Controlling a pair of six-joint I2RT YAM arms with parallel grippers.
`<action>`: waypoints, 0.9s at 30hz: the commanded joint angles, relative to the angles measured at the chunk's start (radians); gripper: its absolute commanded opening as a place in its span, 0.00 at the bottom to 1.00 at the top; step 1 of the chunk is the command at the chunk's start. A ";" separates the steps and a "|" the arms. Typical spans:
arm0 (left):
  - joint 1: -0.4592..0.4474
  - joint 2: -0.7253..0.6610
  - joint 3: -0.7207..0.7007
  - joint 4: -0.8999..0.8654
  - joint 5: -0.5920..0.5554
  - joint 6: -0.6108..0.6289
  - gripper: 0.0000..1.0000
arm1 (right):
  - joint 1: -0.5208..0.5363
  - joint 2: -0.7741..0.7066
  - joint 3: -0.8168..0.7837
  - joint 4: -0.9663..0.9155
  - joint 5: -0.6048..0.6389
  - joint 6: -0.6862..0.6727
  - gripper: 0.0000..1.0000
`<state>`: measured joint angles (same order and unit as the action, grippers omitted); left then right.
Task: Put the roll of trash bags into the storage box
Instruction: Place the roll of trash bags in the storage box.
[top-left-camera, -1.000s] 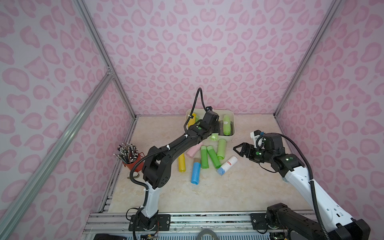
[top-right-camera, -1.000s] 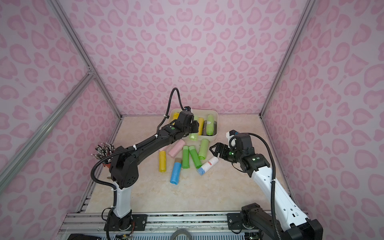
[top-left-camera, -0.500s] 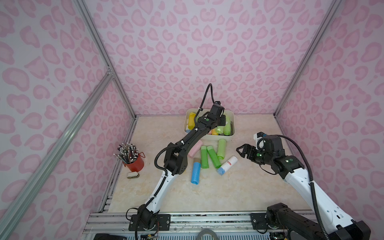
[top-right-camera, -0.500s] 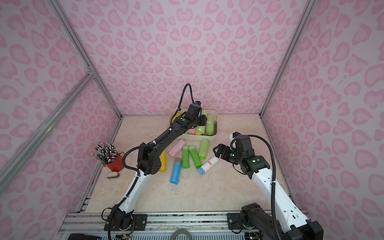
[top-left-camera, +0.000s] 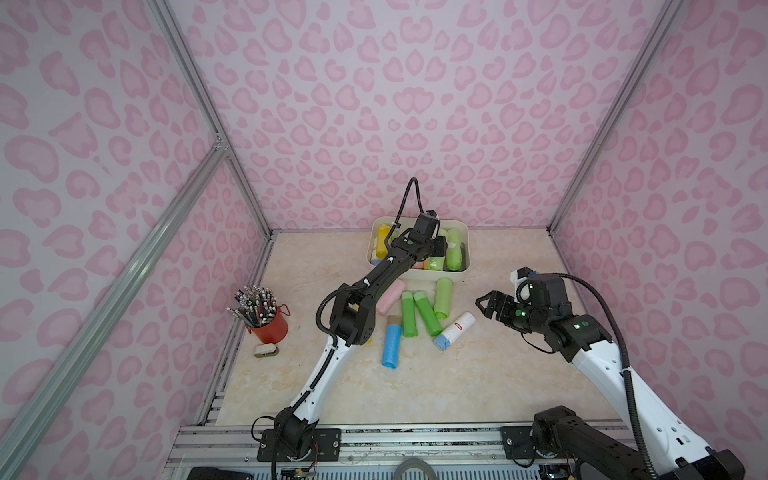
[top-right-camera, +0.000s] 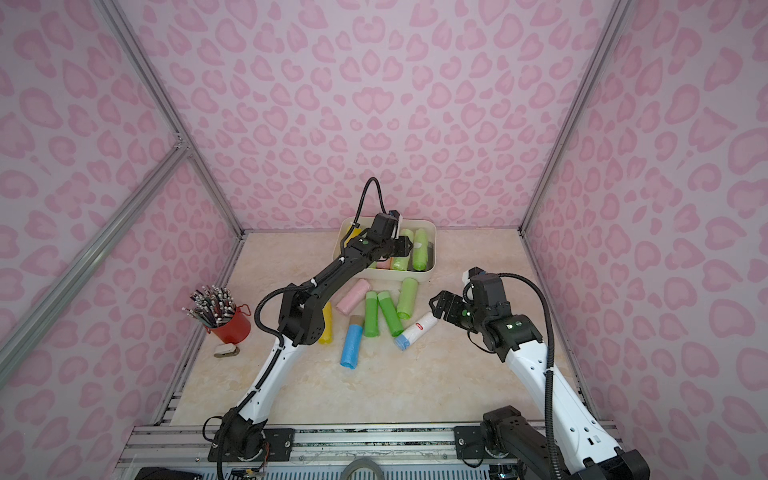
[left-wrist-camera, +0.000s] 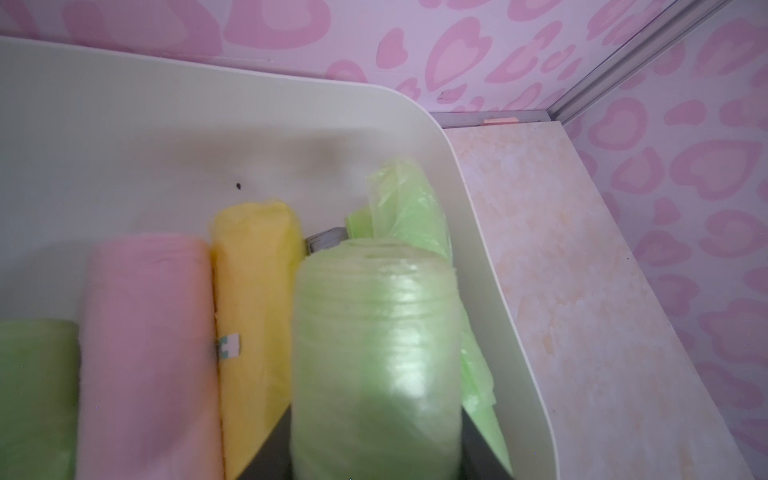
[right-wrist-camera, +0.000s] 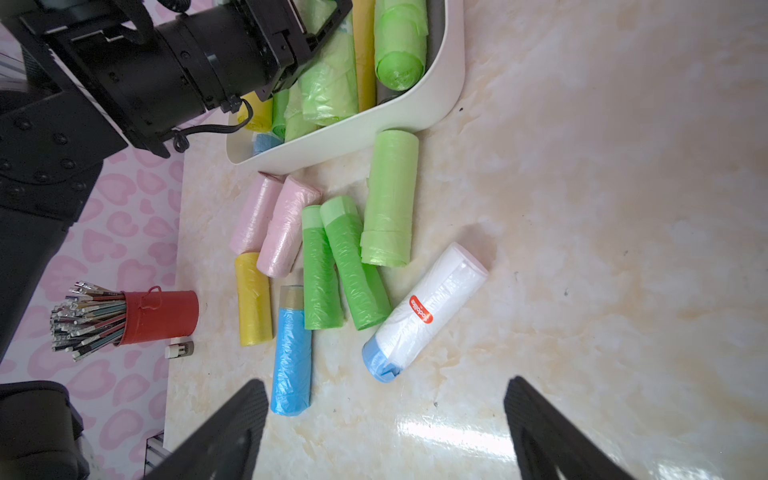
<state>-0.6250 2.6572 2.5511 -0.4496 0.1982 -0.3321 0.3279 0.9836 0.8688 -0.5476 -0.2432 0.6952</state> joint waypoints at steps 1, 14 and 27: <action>-0.001 0.008 0.023 0.054 0.016 0.010 0.63 | 0.000 0.005 -0.008 -0.011 -0.004 0.003 0.91; -0.005 -0.074 0.024 0.009 -0.115 0.055 1.00 | 0.001 -0.009 -0.039 -0.023 -0.012 0.040 0.90; -0.058 -0.454 -0.456 0.249 -0.233 0.094 1.00 | 0.067 -0.031 -0.134 0.044 -0.001 0.131 0.90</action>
<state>-0.6823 2.4310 2.1864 -0.3592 -0.0017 -0.2504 0.3843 0.9581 0.7467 -0.5388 -0.2497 0.8005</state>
